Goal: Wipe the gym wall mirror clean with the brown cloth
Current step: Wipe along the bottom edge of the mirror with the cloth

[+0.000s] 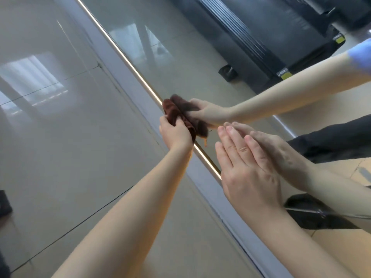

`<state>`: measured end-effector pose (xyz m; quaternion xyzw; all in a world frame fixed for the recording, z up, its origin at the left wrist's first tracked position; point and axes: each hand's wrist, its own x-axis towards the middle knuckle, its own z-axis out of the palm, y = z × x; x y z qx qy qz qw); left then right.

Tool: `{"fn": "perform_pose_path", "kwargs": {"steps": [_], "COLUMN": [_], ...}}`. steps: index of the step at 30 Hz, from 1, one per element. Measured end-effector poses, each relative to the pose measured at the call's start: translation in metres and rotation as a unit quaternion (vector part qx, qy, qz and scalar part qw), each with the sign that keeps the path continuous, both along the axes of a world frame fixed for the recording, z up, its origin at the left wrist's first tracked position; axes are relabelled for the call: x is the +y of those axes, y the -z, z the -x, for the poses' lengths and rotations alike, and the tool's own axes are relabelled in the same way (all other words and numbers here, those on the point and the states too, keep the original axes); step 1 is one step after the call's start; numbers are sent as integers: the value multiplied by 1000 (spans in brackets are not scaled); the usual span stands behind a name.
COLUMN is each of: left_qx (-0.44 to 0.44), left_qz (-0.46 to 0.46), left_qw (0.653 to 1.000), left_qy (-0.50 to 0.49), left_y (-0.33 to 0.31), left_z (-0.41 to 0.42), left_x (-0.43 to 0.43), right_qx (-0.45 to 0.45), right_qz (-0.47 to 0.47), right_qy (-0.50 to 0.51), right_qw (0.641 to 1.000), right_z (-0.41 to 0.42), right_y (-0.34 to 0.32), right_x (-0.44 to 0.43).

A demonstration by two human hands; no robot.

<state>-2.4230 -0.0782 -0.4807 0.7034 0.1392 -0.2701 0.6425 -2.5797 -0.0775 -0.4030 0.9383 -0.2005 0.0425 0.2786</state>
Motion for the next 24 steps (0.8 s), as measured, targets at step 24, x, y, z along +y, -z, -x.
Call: {"fn": "perform_pose_path", "kwargs": {"steps": [24], "left_qx": [-10], "left_qz": [-3], "left_qw": [999], "left_qy": [39], "left_y": [-2], "left_z": [-90], "left_x": [-5], "right_qx": [-1], "right_qz": [102], "right_qy": [-28], "right_qw": [994], "right_z": [-118], "right_y": [-12], "right_x": [-19]}}
